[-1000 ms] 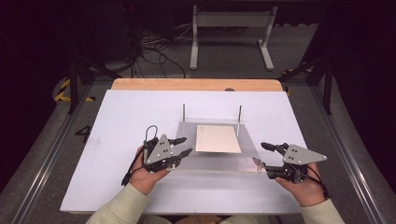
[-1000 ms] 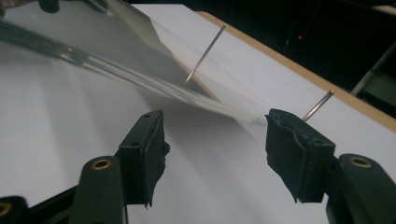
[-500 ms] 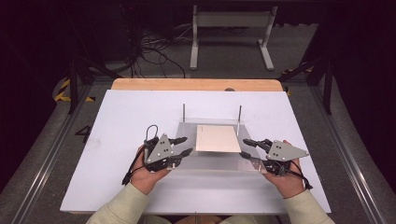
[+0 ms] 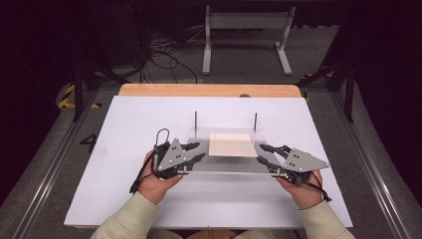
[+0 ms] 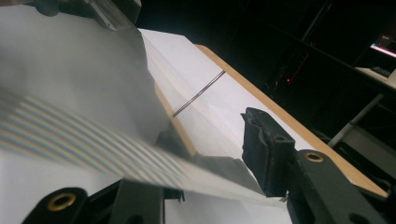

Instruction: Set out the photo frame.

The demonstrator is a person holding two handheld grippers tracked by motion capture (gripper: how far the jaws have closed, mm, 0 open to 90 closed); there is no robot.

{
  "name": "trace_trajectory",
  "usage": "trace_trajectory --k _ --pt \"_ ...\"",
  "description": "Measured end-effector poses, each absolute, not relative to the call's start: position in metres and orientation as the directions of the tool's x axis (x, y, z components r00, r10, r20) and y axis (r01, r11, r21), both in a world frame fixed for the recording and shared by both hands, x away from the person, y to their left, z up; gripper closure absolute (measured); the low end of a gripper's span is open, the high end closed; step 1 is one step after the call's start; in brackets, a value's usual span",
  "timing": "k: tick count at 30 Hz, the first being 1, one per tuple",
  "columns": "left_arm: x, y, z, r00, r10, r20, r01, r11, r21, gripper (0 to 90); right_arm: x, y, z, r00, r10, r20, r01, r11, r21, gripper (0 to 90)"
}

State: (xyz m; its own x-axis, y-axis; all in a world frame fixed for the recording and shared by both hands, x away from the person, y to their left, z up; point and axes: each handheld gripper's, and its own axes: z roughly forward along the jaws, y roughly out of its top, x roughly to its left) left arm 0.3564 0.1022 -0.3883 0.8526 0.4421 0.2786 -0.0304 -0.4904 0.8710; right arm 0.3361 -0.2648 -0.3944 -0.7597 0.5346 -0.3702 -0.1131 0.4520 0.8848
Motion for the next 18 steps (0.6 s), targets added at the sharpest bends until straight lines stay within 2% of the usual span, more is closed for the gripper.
trace_trajectory --k 5,18 --pt "0.357 0.106 -0.38 0.863 0.434 0.259 -0.019 -0.484 0.875 60.4 0.334 -0.262 -0.389 -0.754 0.528 -0.39 -0.132 0.46 0.878 61.4" --pt "0.338 0.117 -0.343 0.889 0.383 0.25 -0.02 -0.514 0.858 62.4 0.317 -0.256 -0.362 -0.799 0.489 -0.351 -0.112 0.452 0.885 65.9"
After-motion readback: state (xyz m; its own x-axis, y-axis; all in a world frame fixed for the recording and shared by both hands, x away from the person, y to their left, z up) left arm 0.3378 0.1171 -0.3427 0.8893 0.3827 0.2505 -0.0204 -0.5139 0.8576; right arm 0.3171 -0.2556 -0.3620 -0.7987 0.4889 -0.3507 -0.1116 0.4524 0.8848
